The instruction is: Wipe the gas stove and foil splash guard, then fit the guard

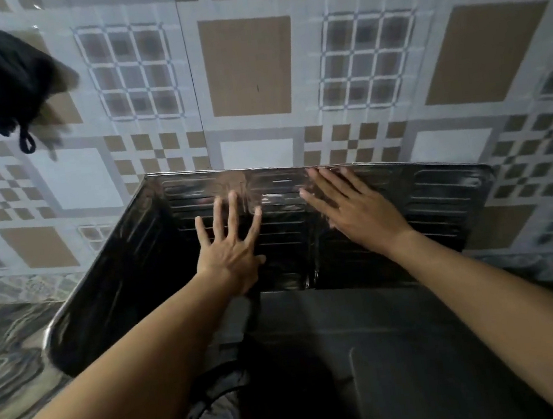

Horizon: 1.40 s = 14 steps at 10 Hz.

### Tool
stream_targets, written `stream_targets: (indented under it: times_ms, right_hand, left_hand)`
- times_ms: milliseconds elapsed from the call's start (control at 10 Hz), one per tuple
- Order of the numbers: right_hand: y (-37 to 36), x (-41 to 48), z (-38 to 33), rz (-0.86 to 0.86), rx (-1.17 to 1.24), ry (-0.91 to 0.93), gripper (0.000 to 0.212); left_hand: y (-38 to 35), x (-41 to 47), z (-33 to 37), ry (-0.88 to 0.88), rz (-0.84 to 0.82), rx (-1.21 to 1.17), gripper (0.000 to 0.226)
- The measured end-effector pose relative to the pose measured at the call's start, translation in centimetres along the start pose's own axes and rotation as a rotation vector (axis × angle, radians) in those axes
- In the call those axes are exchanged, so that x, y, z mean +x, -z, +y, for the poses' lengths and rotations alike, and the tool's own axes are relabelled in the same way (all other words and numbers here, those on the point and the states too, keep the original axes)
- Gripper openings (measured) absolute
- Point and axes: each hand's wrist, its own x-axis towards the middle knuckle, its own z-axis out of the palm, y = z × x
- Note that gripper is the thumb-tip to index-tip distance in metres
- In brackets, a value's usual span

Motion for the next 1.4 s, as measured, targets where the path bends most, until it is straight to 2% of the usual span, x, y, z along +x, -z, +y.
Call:
stream_targets:
  times_ms: [100, 300, 400, 600, 700, 800, 1000, 1100, 1200, 1400]
  right_hand:
    - [-0.3, 0.0, 0.3, -0.039, 0.013, -0.009, 0.089]
    - [-0.2, -0.2, 0.4, -0.021, 0.007, -0.011, 0.093]
    - [0.0, -0.5, 0.8, 0.031, 0.014, 0.002, 0.088]
    - [-0.7, -2.7, 2.8, 0.034, -0.04, -0.047, 0.098]
    - [-1.5, -2.9, 3.5, 0.02, -0.044, -0.044, 0.094]
    - [-1.7, -3.3, 3.0, 0.02, -0.061, -0.035, 0.085]
    - [-2.2, -6.2, 4.7, -0.042, -0.081, -0.002, 0.087]
    - [-2.0, -6.1, 4.1, -0.038, -0.085, -0.033, 0.085]
    - [-0.3, -5.7, 3.0, -0.095, 0.017, -0.106, 0.086]
    - [7.3, -5.1, 1.8, -0.133, 0.288, -0.213, 0.054]
  left_hand:
    - [-0.3, 0.0, 1.1, 0.033, 0.029, 0.031, 0.092]
    - [-0.2, -0.1, 2.2, -0.043, 0.308, 0.012, 0.086]
    - [-0.5, 1.8, 1.6, -0.117, 0.298, 0.06, 0.084]
    - [-2.0, 4.6, 1.8, -0.039, 0.225, 0.079, 0.086]
    - [-2.6, 5.3, 1.9, -0.034, 0.232, 0.066, 0.09]
    - [-3.1, 5.1, 2.1, -0.056, 0.301, 0.029, 0.092]
    - [-3.5, 4.9, 2.5, -0.099, 0.424, 0.041, 0.097]
    - [-2.8, 5.0, 3.1, -0.025, 0.334, 0.087, 0.093]
    - [-1.8, 4.0, 3.7, 0.014, 0.276, 0.084, 0.096]
    - [3.4, -1.7, 5.9, 0.013, 0.167, -0.132, 0.097]
